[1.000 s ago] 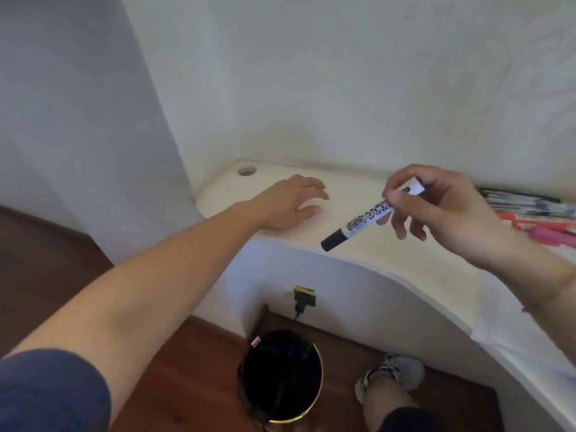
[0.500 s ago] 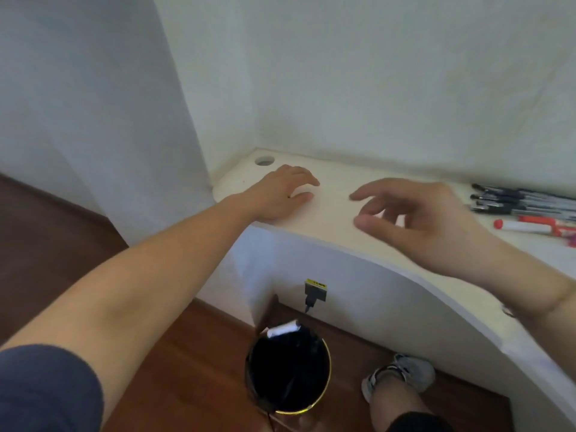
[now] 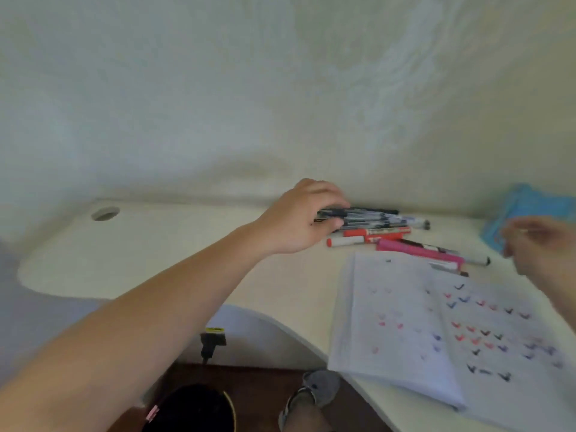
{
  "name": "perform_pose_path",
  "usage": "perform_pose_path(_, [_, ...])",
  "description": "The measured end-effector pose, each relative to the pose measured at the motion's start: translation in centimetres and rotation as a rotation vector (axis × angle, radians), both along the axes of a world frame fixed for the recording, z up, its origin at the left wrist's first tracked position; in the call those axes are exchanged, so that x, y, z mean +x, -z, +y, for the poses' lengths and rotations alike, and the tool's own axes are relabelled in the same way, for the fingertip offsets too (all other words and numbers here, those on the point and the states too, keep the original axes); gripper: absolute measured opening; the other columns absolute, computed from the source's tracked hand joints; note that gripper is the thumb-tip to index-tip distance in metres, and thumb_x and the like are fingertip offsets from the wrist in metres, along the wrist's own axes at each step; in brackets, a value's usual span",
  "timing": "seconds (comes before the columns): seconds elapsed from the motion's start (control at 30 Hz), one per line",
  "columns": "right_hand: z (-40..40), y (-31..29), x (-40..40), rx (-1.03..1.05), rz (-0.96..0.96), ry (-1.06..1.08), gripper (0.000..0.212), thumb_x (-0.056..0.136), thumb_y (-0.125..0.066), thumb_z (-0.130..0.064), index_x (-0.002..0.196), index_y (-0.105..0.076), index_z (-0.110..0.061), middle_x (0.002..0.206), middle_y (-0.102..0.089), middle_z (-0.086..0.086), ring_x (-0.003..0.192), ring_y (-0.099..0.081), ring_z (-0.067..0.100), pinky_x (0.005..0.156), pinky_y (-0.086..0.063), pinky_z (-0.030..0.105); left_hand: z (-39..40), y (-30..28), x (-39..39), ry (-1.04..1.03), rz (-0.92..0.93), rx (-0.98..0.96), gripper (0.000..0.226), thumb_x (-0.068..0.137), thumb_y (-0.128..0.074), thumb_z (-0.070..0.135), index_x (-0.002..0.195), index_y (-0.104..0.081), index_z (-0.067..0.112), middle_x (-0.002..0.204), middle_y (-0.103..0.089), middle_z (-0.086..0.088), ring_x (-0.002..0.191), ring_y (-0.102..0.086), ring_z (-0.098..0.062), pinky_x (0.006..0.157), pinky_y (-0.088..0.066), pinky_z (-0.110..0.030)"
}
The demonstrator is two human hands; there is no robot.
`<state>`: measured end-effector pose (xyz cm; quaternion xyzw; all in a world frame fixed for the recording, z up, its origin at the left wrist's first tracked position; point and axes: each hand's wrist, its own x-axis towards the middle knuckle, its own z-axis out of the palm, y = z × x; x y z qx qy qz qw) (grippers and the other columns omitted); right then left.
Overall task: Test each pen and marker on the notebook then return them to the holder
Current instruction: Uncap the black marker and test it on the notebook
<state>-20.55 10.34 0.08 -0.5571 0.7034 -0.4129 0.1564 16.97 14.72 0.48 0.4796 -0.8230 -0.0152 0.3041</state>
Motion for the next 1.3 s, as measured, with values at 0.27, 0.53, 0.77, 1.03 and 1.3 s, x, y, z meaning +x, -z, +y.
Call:
perform_pose_path(0.27, [-0.1, 4.5, 0.2, 0.062, 0.667, -0.201, 0.037, 0.093, -0.055, -0.035, 0.129, -0.056, -0.033, 0.129, -0.057, -0.004, 0.111, -0.056, 0.025, 0.083, -0.050, 0.039, -4.9, 1.5, -14.4, -0.031, -0.117, 0.196, 0.040, 0.085, -0.065, 0.036, 0.124, -0.059, 0.025, 0.125, -0.058, 0.003, 0.120, -0.045, -0.023, 0.101, -0.042, -0.041])
perform_pose_path(0.53, [-0.4, 4.6, 0.3, 0.033, 0.554, -0.077, 0.014, 0.089, -0.058, -0.045, 0.103, -0.059, -0.041, 0.099, -0.061, -0.003, 0.088, -0.052, 0.016, 0.062, -0.038, 0.029, -3.1, 2.6, -19.3, -0.113, -0.531, 0.024, 0.074, 0.083, -0.071, 0.027, 0.143, -0.028, 0.019, 0.143, -0.037, -0.004, 0.130, -0.035, -0.029, 0.100, -0.035, -0.045])
perform_pose_path(0.77, [1.6, 1.3, -1.8, -0.178, -0.169, -0.231, 0.010, 0.090, -0.065, -0.020, 0.086, -0.067, -0.030, 0.075, -0.067, -0.015, 0.066, -0.056, 0.004, 0.060, -0.042, 0.016, -4.5, 3.4, -19.1, -0.030, 0.007, -0.089, 0.055, 0.095, -0.047, 0.052, 0.138, -0.044, 0.018, 0.116, -0.063, 0.004, 0.110, -0.057, -0.021, 0.088, -0.045, -0.035])
perform_pose_path(1.03, [3.6, 0.5, 1.3, -0.010, -0.700, -0.436, 0.026, 0.077, -0.070, -0.033, 0.075, -0.056, -0.011, 0.052, -0.038, 0.001, 0.046, -0.034, 0.018, 0.041, -0.025, 0.024, -3.4, 4.1, -19.5, 0.227, 0.159, 0.039, 0.029, 0.099, -0.042, 0.045, 0.104, -0.056, 0.019, 0.078, -0.067, 0.002, 0.070, -0.059, -0.018, 0.065, -0.046, -0.038])
perform_pose_path(1.3, [3.8, 0.2, 1.5, -0.085, -0.653, -0.461, 0.037, 0.091, -0.059, -0.005, 0.061, -0.038, -0.008, 0.044, -0.030, -0.001, 0.039, -0.031, 0.017, 0.039, -0.030, 0.021, -3.0, 3.7, -19.3, 0.341, 0.252, 0.178, 0.025, 0.100, -0.049, 0.038, 0.099, -0.059, 0.016, 0.049, -0.039, 0.007, 0.042, -0.035, -0.012, 0.045, -0.027, -0.022])
